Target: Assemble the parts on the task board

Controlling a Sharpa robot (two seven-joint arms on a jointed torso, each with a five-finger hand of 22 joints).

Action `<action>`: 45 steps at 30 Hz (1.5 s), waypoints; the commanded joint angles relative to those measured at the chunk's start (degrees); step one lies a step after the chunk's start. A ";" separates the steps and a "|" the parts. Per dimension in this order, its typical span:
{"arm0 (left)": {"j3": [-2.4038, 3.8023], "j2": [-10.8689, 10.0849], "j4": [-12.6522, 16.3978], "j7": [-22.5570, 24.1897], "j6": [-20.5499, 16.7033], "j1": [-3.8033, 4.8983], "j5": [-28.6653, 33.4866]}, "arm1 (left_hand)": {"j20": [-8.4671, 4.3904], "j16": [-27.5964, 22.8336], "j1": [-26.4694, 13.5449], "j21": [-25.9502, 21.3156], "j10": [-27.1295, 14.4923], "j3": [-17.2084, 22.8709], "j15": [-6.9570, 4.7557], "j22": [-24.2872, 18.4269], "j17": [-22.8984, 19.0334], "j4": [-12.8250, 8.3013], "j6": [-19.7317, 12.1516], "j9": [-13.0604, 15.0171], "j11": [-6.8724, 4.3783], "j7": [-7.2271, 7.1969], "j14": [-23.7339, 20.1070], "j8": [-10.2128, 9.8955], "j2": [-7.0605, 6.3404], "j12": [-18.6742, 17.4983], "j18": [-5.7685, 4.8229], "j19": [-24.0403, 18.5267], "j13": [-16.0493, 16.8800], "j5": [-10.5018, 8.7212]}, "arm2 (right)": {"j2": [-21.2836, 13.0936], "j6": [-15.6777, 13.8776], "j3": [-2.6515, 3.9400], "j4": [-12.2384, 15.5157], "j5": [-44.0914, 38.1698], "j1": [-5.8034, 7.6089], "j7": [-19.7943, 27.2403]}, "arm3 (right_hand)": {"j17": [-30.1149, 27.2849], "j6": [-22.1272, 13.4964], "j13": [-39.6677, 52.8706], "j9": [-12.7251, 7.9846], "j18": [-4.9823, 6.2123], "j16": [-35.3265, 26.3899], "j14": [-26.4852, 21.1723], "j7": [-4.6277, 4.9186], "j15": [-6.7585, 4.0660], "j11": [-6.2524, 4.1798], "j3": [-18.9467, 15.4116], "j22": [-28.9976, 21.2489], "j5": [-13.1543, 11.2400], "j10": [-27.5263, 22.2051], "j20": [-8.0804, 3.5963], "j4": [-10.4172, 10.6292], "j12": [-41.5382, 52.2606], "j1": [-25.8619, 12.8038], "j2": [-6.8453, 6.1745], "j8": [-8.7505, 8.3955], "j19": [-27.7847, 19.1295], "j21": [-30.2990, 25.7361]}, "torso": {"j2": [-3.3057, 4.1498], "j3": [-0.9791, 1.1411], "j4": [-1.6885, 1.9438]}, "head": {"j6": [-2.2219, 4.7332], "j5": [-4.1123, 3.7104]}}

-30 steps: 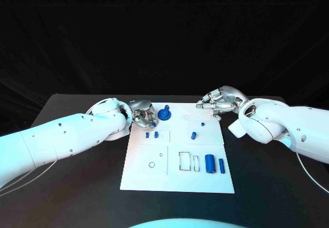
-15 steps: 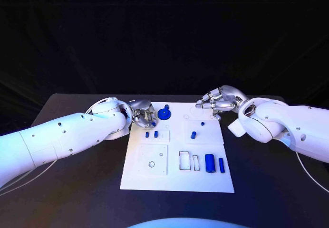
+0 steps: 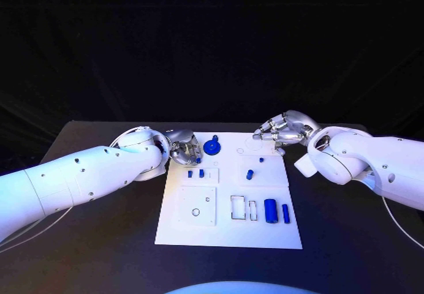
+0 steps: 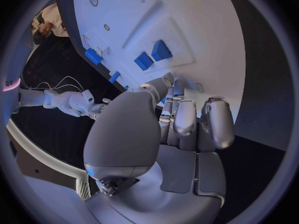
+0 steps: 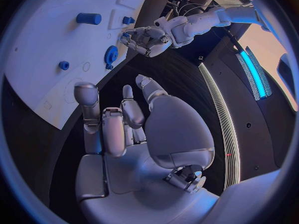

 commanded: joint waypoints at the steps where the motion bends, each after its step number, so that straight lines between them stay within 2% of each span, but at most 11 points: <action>1: 0.02 0.04 0.06 -0.05 0.27 0.00 -0.24 | 0.24 -0.13 -0.23 -0.30 0.07 -0.23 0.36 -0.12 -0.12 -0.02 -0.40 -0.11 0.51 -0.04 -0.13 -0.21 -0.37 -0.39 -0.39 -0.37 0.10 0.19 | 0.03 0.39 0.00 0.00 -0.54 -0.05 0.45 | 1.97 -0.56 -0.24 0.05 -0.04 -0.40 -0.41 -0.01 0.04 0.16 0.29 -0.20 0.35 -0.40 -0.13 0.18 -0.48 0.08 0.40 0.36 -0.48 -0.40 | 0.02 -0.02 -0.01 | -0.06 0.05; 8: 0.02 -0.28 -0.03 -0.17 0.29 0.00 -0.15 | 0.34 -0.29 0.07 -0.45 0.12 -0.18 0.48 -0.28 -0.43 -0.22 -0.91 -0.39 0.66 0.18 -0.26 -0.64 -0.39 -0.58 -0.35 -0.47 0.16 0.19 | -0.01 0.48 0.00 -0.12 -0.61 -0.06 0.26 | 1.35 -0.68 -0.99 0.08 0.15 -0.85 -0.76 0.03 0.06 0.18 0.32 -1.02 0.36 -0.96 -0.12 0.15 -1.32 0.12 0.34 0.32 -1.01 -1.31 | 0.02 -0.04 -0.04 | -0.07 -0.05; 13: 0.03 -1.39 0.27 -0.16 0.32 0.00 0.27 | 0.42 -0.40 0.82 -0.66 0.09 0.15 0.55 -0.51 -0.67 -0.70 -0.48 -0.44 0.72 0.20 -0.37 -0.54 -0.21 -0.78 -0.29 -0.62 0.23 0.20 | -0.17 0.42 0.00 -0.73 -3.47 -0.06 -0.30 | -8.40 -1.56 -14.89 0.49 1.25 -9.01 -7.02 0.52 0.49 0.65 2.07 -5.91 -0.35 -11.46 0.20 -0.77 -17.16 1.64 0.42 0.30 -4.61 -7.21 | -0.01 -0.03 -0.04 | 0.00 -0.12; 16: 0.07 -2.62 0.78 0.62 -0.79 0.01 2.34 | 0.44 -0.97 1.03 -1.50 -0.08 0.28 0.60 -1.59 -1.55 -0.86 -0.09 -0.44 0.79 0.20 -0.66 -0.40 -0.14 -0.96 -0.02 -1.25 0.24 0.19 | -0.43 0.57 0.00 -1.29 -8.72 -0.06 -0.63 | -14.20 -2.85 -24.44 0.09 1.06 -14.06 -10.22 1.47 1.04 1.51 5.40 -5.22 -2.87 -18.41 0.54 -2.54 -28.69 3.70 0.55 -0.95 -4.18 -6.68 | -0.05 -0.05 0.00 | 0.13 -0.34; 18: 0.13 -3.44 1.11 1.42 -2.03 0.03 4.85 | 0.49 -1.94 1.06 -2.62 -0.41 0.37 0.70 -2.96 -2.90 -0.92 0.38 -0.42 0.91 0.27 -1.23 -0.23 -0.11 -1.19 0.31 -2.10 0.23 0.19 | -0.58 0.71 0.01 -1.61 -12.72 -0.06 -0.91 | -14.09 -2.95 -29.92 -0.22 0.67 -13.66 -9.18 2.00 1.59 2.13 8.38 -3.60 -4.02 -19.19 0.96 -3.65 -35.04 4.43 0.43 -1.77 -3.07 -4.94 | -0.06 -0.03 -0.01 | 0.28 -0.60; 20: 0.23 -4.85 1.66 3.56 -4.81 0.08 11.25 | 0.63 -3.76 0.83 -4.64 -0.64 0.40 0.90 -5.34 -5.32 -0.79 1.15 -0.40 1.07 0.49 -2.42 0.09 0.04 -1.33 0.86 -3.64 0.31 0.16 | -0.85 1.44 0.01 -1.90 -20.65 -0.06 -1.64 | -11.74 -2.32 -36.03 -1.07 -0.20 -11.09 -6.24 2.31 1.46 2.74 12.06 1.56 -5.90 -17.88 0.97 -5.21 -41.30 5.54 0.30 -2.89 0.61 0.94 | -0.04 0.02 -0.10 | 0.47 -0.93; 22: 0.28 -6.02 2.17 6.19 -7.30 0.12 19.12 | 0.90 -9.86 0.53 -11.21 -1.57 0.51 1.25 -12.99 -12.93 -0.52 1.61 -0.45 1.49 0.75 -6.33 0.27 0.20 -1.75 2.60 -8.64 0.23 0.19 | -1.03 2.29 0.02 -1.85 -28.54 -0.06 -2.63 | -10.31 -1.89 -39.00 -1.80 -1.01 -9.66 -4.57 2.58 1.58 2.67 13.58 5.03 -6.27 -17.27 0.97 -5.73 -44.33 5.57 -0.09 -3.86 3.01 4.85 | -0.03 0.07 -0.11 | 0.59 -1.30; 24: 0.31 -7.04 2.79 8.85 -9.22 0.15 27.86 | 1.07 -12.66 0.54 -14.86 -1.64 0.54 1.37 -16.89 -16.19 -0.50 1.63 -0.58 1.62 0.93 -8.09 0.24 0.33 -1.58 3.43 -11.18 0.35 0.19 | -1.10 2.91 0.02 -1.61 -36.57 -0.07 -4.00 | -9.27 -0.93 -42.45 -2.60 -1.58 -8.60 -3.12 2.61 1.70 2.90 14.94 7.66 -6.72 -16.54 1.04 -5.82 -47.62 4.97 -0.69 -4.97 4.80 7.79 | -0.01 0.05 -0.12 | 0.75 -1.75; 31: 0.35 -9.43 5.90 14.23 -10.35 0.12 52.93 | 1.10 -20.94 0.23 -26.62 -0.96 -0.63 1.35 -29.04 -25.08 -0.91 2.72 -0.65 1.42 0.85 -12.70 0.93 0.17 -0.50 5.75 -17.91 0.98 0.23 | -1.00 4.35 0.03 -0.20 -56.82 -0.69 -9.26 | -5.28 1.86 -50.68 -4.47 -3.04 -5.17 0.46 2.17 1.98 3.01 17.52 14.15 -6.43 -14.58 0.83 -5.29 -54.21 3.13 -3.48 -8.02 8.77 14.74 | 0.01 -0.15 -0.12 | 1.05 -2.45; 37: 0.34 -10.95 8.97 16.46 -10.26 0.02 61.94 | 1.08 -21.52 0.05 -28.20 -0.50 -1.03 1.29 -30.51 -25.51 -0.98 2.85 -0.70 1.32 0.75 -12.78 1.04 0.35 -0.13 5.93 -18.29 1.16 0.18 | -0.30 4.38 0.03 0.36 -64.35 -1.63 -11.55 | -2.86 2.69 -52.84 -4.95 -3.67 -3.36 1.79 2.10 2.04 3.26 18.16 16.61 -6.60 -14.59 0.88 -4.87 -55.62 2.69 -4.37 -8.91 10.27 17.36 | 0.03 -0.08 0.07 | 1.20 -2.74; 45: 0.33 -11.66 10.95 17.92 -10.45 -0.06 63.77 | 1.06 -21.71 0.00 -28.67 -0.58 -1.34 1.31 -30.91 -25.67 -1.12 2.71 -0.77 1.40 0.89 -12.74 0.99 0.24 -0.09 5.95 -18.21 1.22 0.17 | 1.02 5.28 0.03 0.40 -66.72 -3.16 -12.34 | -0.72 3.08 -54.35 -5.32 -4.20 -1.79 2.73 2.22 2.15 3.44 18.86 18.79 -6.43 -14.50 0.96 -4.66 -56.39 2.72 -4.85 -9.68 11.52 19.67 | 0.02 -0.07 0.08 | 0.96 -2.45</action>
